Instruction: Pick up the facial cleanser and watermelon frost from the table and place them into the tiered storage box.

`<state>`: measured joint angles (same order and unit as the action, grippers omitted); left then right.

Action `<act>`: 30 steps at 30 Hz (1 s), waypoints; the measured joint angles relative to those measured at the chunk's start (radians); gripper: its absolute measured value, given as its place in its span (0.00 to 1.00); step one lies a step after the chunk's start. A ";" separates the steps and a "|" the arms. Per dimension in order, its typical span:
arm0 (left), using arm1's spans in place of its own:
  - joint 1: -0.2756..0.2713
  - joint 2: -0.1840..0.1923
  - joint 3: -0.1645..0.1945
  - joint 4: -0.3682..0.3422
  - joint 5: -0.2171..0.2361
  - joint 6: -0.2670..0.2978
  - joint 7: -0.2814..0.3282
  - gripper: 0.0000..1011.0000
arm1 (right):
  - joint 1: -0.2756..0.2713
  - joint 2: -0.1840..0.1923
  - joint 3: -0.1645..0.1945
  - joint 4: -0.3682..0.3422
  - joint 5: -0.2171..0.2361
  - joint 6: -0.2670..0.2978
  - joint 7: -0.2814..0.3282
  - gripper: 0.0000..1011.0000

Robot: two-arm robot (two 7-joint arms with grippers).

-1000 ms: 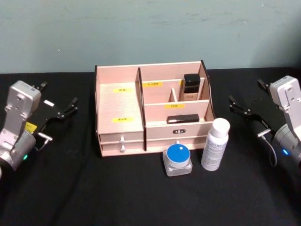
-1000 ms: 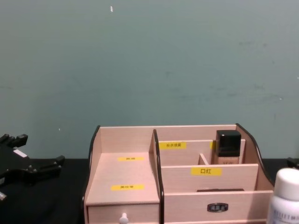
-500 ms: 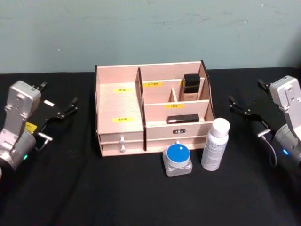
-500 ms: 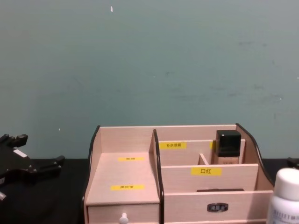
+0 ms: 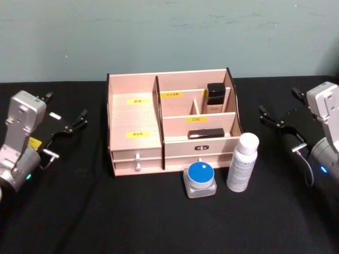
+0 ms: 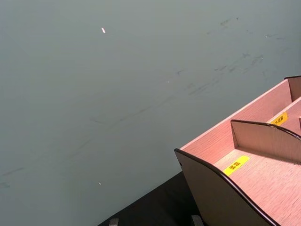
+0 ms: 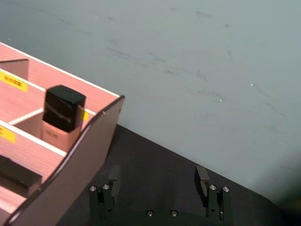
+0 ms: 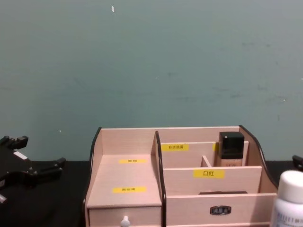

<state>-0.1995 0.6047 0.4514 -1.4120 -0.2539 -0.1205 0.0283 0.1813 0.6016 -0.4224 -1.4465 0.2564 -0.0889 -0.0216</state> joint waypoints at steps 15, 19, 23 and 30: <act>0.000 0.000 0.000 0.000 0.000 0.000 0.000 0.99 | -0.137 0.088 0.091 -0.219 0.031 0.016 0.059 0.99; 0.000 0.000 0.000 0.000 0.000 0.000 0.000 0.99 | -0.200 0.117 0.133 -0.285 0.052 0.000 0.069 0.99; 0.000 0.000 0.000 0.000 0.000 0.000 0.000 0.99 | -0.261 0.143 0.169 -0.344 0.065 -0.010 0.077 0.99; 0.000 0.000 0.000 0.000 0.000 0.000 0.000 0.99 | -0.364 0.173 0.223 -0.433 0.092 -0.037 0.100 0.99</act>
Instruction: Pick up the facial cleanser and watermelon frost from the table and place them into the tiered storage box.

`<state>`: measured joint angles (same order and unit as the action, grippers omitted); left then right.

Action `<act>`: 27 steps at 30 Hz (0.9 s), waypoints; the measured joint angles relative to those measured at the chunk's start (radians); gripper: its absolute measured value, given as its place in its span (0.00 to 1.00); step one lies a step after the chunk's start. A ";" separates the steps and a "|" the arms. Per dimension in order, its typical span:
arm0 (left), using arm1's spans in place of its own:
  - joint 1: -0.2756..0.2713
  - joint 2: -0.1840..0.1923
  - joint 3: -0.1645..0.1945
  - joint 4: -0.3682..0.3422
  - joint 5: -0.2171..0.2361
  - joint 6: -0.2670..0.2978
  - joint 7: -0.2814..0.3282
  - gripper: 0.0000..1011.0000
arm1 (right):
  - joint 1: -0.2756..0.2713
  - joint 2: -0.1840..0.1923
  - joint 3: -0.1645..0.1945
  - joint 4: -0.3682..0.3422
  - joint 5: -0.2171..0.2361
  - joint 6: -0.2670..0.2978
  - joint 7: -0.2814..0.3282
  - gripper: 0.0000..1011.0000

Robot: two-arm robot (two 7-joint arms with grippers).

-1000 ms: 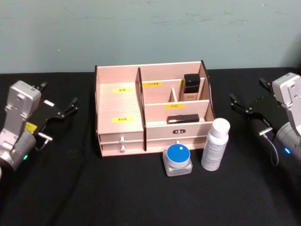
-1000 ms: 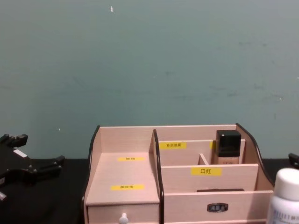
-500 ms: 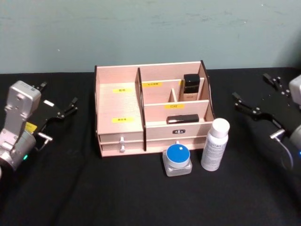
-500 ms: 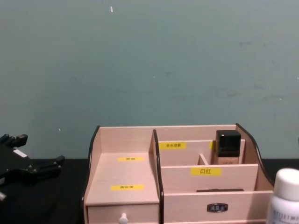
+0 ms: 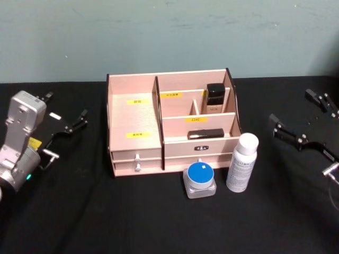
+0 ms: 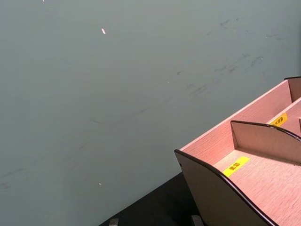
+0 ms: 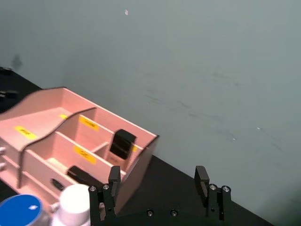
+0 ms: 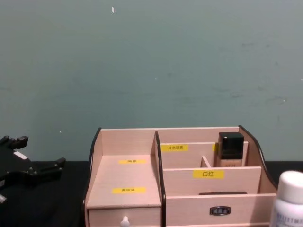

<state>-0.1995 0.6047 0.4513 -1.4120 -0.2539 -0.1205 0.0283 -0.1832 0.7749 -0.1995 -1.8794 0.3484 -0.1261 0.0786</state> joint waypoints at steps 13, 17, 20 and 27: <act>0.000 0.000 0.000 0.000 0.000 0.000 0.000 0.99 | -0.122 0.023 0.036 -0.093 0.008 0.001 0.045 0.99; 0.000 0.000 0.000 0.000 0.000 0.000 0.000 0.99 | -0.136 0.023 0.030 -0.099 0.008 0.027 0.062 0.99; 0.000 0.000 0.000 0.000 0.000 0.000 0.000 0.99 | -0.141 0.023 0.026 -0.100 0.007 0.047 0.075 0.99; 0.000 0.000 0.000 0.000 0.000 0.000 0.000 0.99 | -0.141 0.017 0.015 -0.094 -0.010 0.090 0.096 0.99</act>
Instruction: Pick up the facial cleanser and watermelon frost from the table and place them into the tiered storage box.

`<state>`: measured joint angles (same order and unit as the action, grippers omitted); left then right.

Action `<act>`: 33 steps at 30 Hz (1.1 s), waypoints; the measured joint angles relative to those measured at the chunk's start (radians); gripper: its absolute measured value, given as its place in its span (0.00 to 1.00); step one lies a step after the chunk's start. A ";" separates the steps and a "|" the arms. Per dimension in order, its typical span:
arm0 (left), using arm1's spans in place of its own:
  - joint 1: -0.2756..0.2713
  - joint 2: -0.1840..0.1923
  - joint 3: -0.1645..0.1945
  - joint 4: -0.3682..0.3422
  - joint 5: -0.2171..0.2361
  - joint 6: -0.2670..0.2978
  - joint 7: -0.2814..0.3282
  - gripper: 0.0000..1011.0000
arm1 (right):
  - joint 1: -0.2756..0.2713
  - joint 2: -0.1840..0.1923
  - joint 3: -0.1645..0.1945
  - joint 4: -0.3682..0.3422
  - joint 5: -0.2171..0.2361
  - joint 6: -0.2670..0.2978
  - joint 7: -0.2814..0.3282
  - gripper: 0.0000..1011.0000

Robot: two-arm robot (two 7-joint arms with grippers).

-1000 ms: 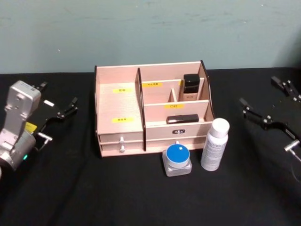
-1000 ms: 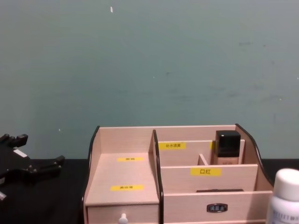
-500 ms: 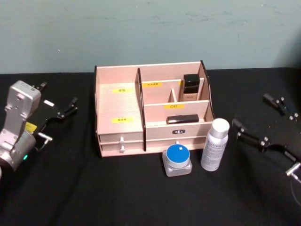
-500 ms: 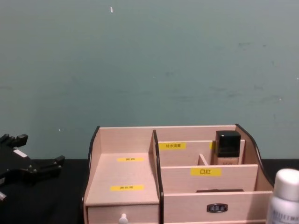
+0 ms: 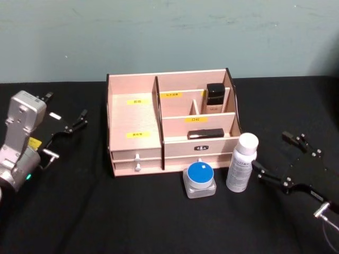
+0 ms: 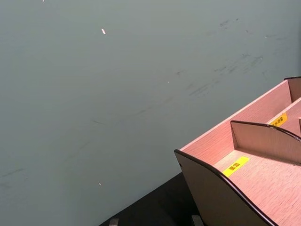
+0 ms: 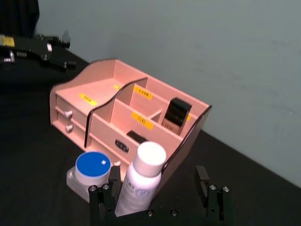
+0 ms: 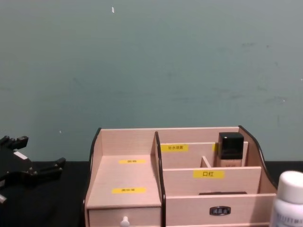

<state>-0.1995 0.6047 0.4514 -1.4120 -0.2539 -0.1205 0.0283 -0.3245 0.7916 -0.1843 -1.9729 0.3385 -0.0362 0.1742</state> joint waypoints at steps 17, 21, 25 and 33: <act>0.000 0.000 0.000 0.000 0.000 0.000 0.000 0.99 | 0.078 -0.081 -0.052 0.094 -0.027 0.073 0.060 0.99; 0.000 0.000 0.000 0.000 0.000 0.000 0.000 0.99 | 0.093 -0.095 -0.060 0.107 -0.034 0.083 0.071 0.99; 0.000 0.000 0.000 0.000 0.000 0.000 0.000 0.99 | 0.111 -0.109 -0.063 0.117 -0.037 0.102 0.085 0.99; 0.000 0.000 0.000 0.000 0.000 0.000 0.000 0.99 | 0.154 -0.122 -0.063 0.107 -0.043 0.184 0.118 0.99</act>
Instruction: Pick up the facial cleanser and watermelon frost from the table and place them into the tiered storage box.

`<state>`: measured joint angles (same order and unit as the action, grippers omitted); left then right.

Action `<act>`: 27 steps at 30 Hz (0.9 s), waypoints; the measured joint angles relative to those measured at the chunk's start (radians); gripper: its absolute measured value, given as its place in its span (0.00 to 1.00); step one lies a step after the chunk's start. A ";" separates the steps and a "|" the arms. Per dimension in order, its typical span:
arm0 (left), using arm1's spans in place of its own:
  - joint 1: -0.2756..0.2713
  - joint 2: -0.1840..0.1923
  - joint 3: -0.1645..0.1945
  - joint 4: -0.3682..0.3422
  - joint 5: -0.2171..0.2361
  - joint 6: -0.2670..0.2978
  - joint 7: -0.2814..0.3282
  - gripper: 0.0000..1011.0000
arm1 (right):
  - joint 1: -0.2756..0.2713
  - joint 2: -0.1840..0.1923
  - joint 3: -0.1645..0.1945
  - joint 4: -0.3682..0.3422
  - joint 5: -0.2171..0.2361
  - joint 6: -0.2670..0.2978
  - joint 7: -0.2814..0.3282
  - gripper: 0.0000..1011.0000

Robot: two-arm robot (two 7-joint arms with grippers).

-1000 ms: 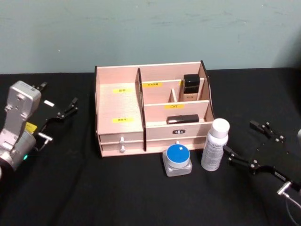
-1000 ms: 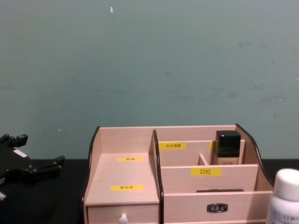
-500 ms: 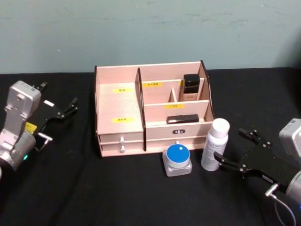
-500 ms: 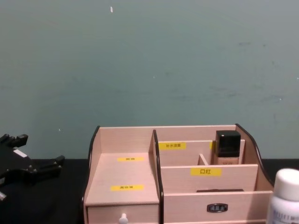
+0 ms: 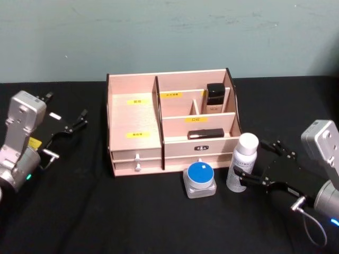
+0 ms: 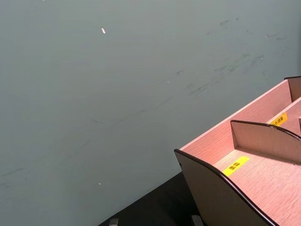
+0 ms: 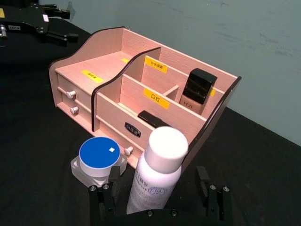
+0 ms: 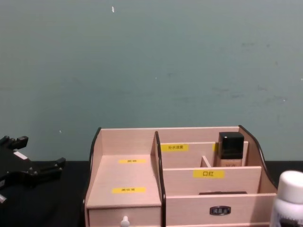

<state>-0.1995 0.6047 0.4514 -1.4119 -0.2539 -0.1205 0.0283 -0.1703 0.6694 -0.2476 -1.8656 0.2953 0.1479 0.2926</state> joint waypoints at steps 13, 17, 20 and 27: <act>0.000 0.000 0.000 0.000 0.000 0.000 0.000 0.99 | 0.053 -0.040 0.010 0.007 -0.024 0.082 0.026 0.99; 0.000 0.000 0.000 0.000 0.000 0.000 0.000 0.99 | 0.063 -0.054 0.010 0.017 -0.031 0.092 0.037 0.99; 0.000 0.000 0.000 0.000 0.000 0.000 0.000 0.99 | 0.068 -0.063 0.010 0.025 -0.036 0.100 0.044 0.99; 0.000 0.000 0.000 0.000 0.000 0.000 0.000 0.99 | 0.073 -0.077 0.012 0.037 -0.048 0.109 0.053 0.99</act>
<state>-0.1996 0.6047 0.4514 -1.4120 -0.2539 -0.1205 0.0283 -0.0972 0.5921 -0.2359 -1.8286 0.2472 0.2567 0.3459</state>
